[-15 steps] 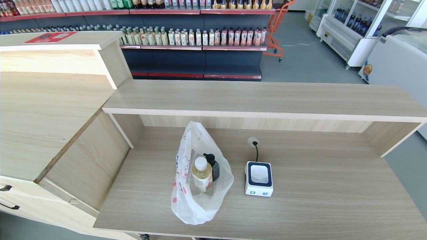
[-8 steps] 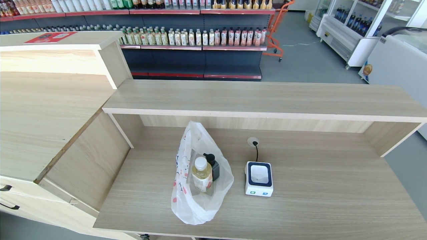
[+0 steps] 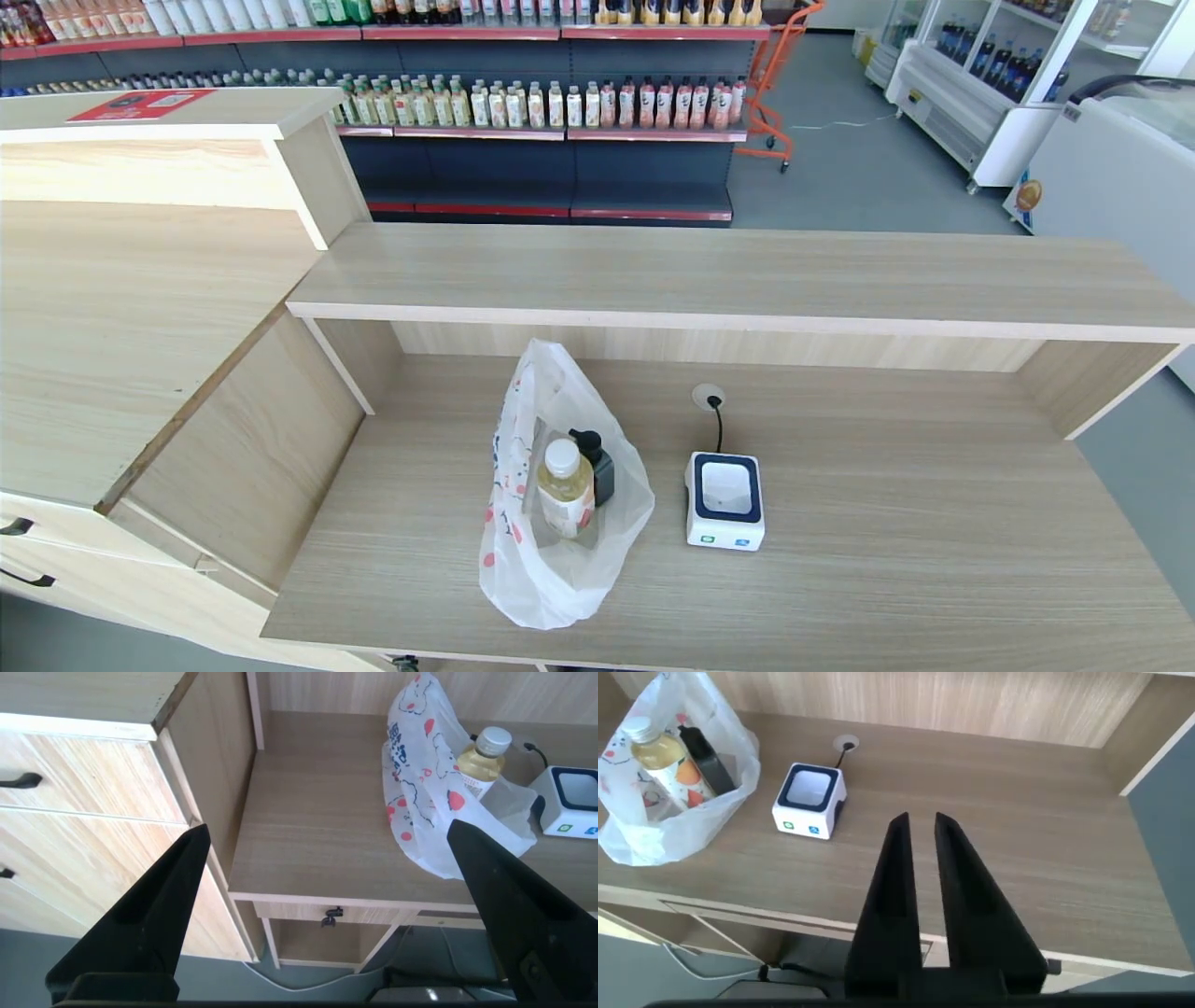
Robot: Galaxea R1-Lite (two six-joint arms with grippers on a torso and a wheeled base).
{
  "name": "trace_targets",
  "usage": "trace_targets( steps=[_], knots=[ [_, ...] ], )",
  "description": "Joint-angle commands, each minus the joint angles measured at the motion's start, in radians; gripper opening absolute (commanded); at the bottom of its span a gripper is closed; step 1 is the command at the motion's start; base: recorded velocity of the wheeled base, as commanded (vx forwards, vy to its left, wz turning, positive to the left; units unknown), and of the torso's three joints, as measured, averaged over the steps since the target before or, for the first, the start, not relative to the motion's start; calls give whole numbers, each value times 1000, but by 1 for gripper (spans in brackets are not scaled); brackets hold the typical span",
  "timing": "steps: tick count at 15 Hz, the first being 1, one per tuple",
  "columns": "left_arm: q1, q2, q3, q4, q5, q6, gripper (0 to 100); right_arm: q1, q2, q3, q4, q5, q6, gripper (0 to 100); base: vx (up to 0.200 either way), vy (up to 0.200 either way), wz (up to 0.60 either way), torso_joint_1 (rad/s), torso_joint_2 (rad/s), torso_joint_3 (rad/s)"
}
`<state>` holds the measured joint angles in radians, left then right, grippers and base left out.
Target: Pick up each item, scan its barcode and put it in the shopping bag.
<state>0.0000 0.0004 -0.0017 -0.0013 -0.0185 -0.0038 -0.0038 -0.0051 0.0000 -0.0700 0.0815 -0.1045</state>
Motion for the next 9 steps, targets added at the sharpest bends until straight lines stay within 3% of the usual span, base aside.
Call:
trace_targets(
  steps=[1, 5, 9],
  knots=[
    [0, 0, 0, 0, 0, 1, 100, -1, 5, 0, -1, -2, 2, 0, 0, 0, 0, 0, 0, 0],
    [0, 0, 0, 0, 2, -4, 100, -1, 5, 0, -1, -5, 2, 0, 0, 0, 0, 0, 0, 0],
    [0, 0, 0, 0, 0, 4, 100, -1, 5, 0, -1, -3, 2, 0, 0, -200, 0, 4, 4, 5]
  ],
)
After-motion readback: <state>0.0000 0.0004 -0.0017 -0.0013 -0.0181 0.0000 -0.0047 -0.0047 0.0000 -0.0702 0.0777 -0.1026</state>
